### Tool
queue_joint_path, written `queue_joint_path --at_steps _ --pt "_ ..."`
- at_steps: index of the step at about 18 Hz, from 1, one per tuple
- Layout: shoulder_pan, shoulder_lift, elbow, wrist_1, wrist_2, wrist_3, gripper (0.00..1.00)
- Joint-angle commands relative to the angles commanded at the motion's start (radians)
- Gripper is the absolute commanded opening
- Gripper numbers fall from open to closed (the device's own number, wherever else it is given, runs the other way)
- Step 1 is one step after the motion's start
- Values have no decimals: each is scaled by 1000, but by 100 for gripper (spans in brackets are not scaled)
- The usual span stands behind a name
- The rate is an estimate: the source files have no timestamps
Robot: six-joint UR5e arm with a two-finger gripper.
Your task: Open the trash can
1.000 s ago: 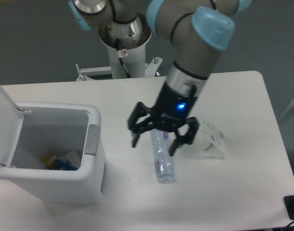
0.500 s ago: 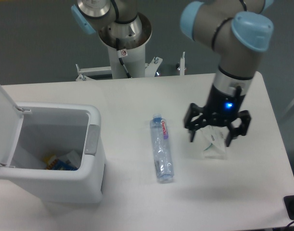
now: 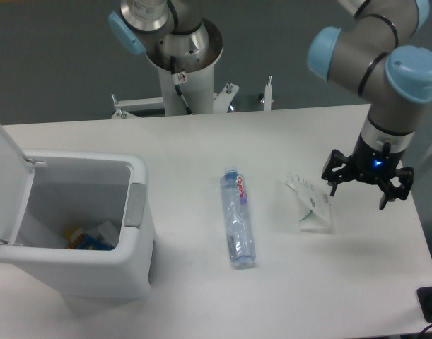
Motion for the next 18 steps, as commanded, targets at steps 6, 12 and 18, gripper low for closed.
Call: queue_joint_path --at_steps 6,12,18 --pt "-8 -23 -11 -6 122 202 100" --pt "-9 -18 -25 0 144 294 100" --pt "-8 -14 -28 3 143 299 100"
